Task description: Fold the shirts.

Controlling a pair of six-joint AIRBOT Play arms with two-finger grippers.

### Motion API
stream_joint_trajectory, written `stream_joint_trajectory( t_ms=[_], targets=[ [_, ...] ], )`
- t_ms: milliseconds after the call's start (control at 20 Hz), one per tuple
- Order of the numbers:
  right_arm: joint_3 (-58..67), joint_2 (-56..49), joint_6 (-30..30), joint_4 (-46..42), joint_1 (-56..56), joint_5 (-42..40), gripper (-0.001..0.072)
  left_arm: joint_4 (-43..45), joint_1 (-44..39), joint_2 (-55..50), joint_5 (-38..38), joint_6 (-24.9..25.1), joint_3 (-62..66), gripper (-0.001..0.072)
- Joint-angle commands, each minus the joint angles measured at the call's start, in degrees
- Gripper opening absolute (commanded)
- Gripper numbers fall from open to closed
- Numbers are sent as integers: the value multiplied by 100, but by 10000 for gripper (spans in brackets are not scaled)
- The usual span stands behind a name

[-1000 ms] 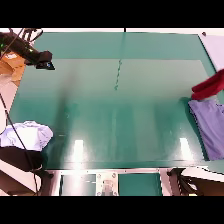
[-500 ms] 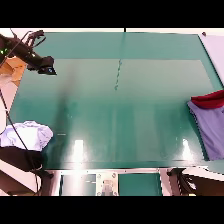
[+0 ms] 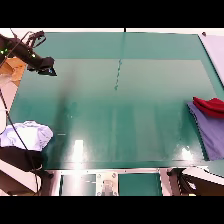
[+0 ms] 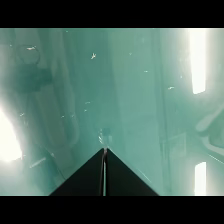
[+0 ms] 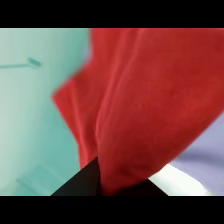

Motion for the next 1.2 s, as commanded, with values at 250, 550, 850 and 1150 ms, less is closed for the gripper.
stream_joint_trajectory(
  t_ms=[250,550,850,1150],
  targets=[
    [-999,31,463,-2041,-4,1012,621,-26,4,4,-190,2,-4,26],
    [-1040,15,531,-496,299,369,325,-256,4,24,-72,2,-2,24],
    [-1088,76,-483,334,2684,-1082,17,-256,-546,673,155,-184,-227,24],
    [-2983,1021,-907,-848,5637,-1849,17,44,-1705,2387,1104,-505,-3204,23]
  ],
)
